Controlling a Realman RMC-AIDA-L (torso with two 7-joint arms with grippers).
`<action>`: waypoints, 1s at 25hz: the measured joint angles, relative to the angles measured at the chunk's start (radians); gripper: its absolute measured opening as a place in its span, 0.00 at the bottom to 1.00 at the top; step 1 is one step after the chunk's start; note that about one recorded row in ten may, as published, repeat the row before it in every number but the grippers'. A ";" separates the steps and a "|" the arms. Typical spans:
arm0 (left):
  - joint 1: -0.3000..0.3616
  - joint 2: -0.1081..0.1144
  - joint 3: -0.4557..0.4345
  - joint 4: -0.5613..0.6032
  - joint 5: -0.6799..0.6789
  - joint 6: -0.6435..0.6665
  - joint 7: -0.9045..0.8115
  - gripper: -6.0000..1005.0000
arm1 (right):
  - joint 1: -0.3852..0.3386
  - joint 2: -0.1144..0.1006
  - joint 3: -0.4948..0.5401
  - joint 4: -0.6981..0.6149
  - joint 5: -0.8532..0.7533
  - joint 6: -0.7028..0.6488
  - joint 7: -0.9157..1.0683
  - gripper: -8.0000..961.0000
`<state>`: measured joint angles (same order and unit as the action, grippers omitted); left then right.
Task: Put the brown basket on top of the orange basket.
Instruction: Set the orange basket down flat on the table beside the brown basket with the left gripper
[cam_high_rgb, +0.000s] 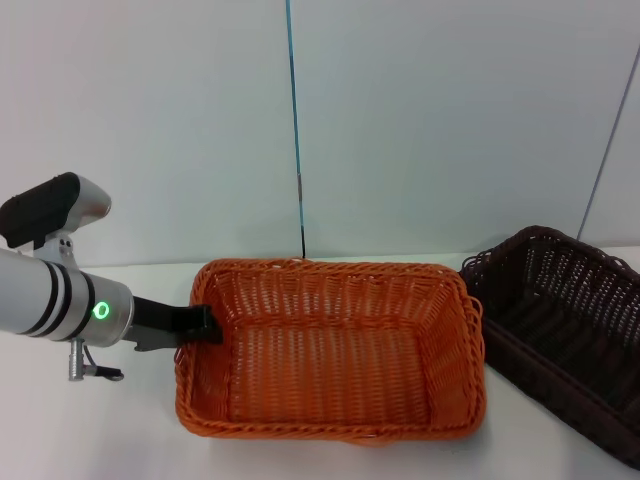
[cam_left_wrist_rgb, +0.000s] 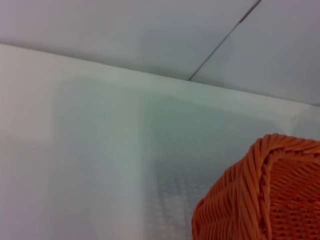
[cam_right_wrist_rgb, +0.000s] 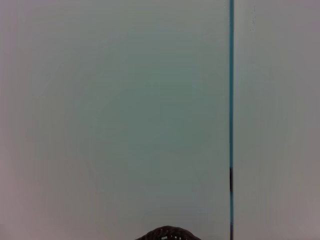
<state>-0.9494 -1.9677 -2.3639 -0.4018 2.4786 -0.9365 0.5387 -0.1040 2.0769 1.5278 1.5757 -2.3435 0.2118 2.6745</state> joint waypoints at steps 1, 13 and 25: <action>0.005 0.000 0.000 0.000 0.000 0.004 -0.002 0.14 | -0.001 0.000 0.000 0.000 0.000 0.000 0.000 0.95; 0.025 0.000 0.006 -0.003 0.000 0.018 -0.023 0.15 | -0.003 0.002 -0.001 0.001 -0.002 0.000 -0.001 0.95; 0.023 -0.006 0.011 -0.010 0.000 0.024 0.003 0.15 | 0.001 0.002 -0.006 0.001 -0.002 0.000 -0.001 0.95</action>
<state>-0.9269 -1.9736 -2.3524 -0.4118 2.4790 -0.9127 0.5422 -0.1027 2.0785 1.5220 1.5770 -2.3454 0.2117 2.6737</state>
